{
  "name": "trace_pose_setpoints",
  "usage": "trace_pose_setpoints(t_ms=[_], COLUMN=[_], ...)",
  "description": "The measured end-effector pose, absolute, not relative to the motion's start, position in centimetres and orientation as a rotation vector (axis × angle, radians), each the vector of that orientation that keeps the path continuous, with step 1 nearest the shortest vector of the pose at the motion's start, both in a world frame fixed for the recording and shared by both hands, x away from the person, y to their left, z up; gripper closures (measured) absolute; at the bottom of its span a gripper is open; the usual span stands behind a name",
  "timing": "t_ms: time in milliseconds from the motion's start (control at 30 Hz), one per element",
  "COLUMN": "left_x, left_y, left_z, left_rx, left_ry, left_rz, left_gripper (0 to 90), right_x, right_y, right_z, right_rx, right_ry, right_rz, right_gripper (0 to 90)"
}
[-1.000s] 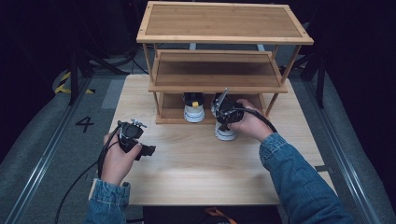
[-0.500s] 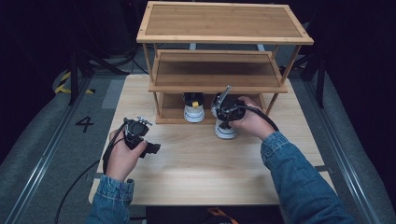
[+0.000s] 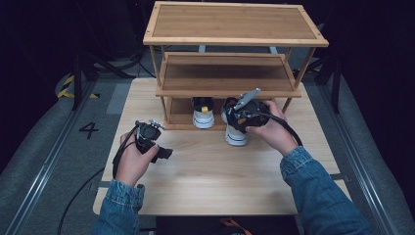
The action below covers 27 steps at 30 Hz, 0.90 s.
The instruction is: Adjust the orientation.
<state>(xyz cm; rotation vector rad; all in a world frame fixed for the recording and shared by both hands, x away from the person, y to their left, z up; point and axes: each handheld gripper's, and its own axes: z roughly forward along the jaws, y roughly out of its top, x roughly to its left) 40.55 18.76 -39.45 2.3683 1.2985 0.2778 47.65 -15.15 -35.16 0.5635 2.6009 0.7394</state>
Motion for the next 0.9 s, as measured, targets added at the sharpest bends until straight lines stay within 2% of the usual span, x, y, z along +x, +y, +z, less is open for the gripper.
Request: trace_pose_setpoints(t_ms=[233, 467, 733, 833, 900], left_x=[40.8, 40.9, 40.9, 40.7, 40.6], left_y=[18.4, 18.0, 18.3, 18.5, 18.7], left_z=[-39.5, -39.5, -39.8, -39.7, -39.7], left_rx=[2.375, 2.379, 2.380, 2.379, 2.372], left_ry=[1.293, 1.285, 1.299, 1.297, 1.306], left_rz=[0.278, 0.270, 0.269, 0.272, 0.276], left_gripper=[17.3, 17.4, 17.4, 17.4, 17.3], right_x=[45.6, 45.3, 44.9, 45.0, 45.3], right_y=[-17.5, -17.9, -17.4, -17.2, -17.2], right_z=[-35.3, -37.8, -40.3, -40.7, -40.7], right_rx=[0.832, 0.893, 1.105, 1.094, 1.069], right_ry=[2.496, 2.479, 2.378, 2.375, 2.377], right_rz=[0.757, 0.806, 0.836, 0.830, 0.818], right_gripper=[34.9, 49.1, 45.6, 49.0, 48.2])
